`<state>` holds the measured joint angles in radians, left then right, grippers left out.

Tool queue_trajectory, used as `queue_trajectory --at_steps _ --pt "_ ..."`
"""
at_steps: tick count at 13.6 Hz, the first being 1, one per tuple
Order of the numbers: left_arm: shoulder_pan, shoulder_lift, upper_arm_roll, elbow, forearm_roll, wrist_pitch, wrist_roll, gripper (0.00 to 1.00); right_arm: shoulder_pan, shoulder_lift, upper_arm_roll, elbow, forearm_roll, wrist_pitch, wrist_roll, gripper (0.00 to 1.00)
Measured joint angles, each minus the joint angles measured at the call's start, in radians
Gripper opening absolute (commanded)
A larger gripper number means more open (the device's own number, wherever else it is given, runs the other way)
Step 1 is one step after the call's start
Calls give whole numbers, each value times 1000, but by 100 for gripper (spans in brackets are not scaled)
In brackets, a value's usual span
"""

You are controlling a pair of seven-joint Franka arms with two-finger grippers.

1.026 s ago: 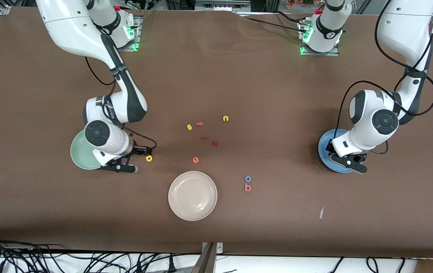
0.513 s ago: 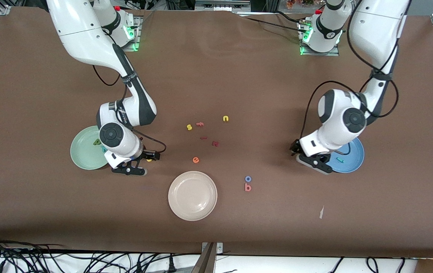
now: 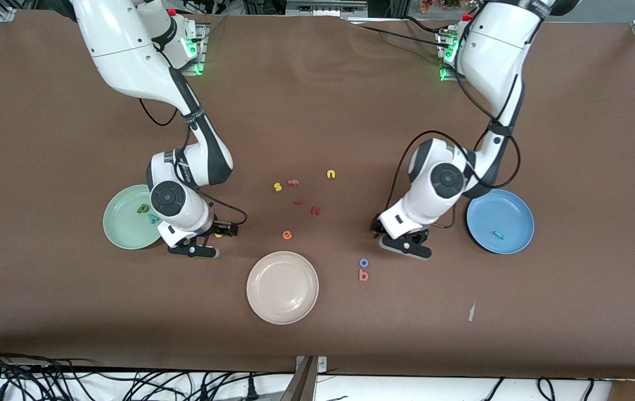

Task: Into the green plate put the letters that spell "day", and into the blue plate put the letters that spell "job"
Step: 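Grasp the a with the right gripper while the left gripper grasps the o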

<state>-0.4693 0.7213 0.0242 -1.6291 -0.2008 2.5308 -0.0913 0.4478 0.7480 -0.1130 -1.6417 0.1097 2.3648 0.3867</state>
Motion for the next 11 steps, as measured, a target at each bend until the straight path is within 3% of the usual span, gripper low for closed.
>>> queue_trajectory --at_steps 4,11 --pt "-27 56 16 93 6 -3 -41 71 -3 2 0 0 12 6 -1 77" --pt "-143 195 124 284 72 -94 -86 71 -5 2 1 1 14 7 -1 44"
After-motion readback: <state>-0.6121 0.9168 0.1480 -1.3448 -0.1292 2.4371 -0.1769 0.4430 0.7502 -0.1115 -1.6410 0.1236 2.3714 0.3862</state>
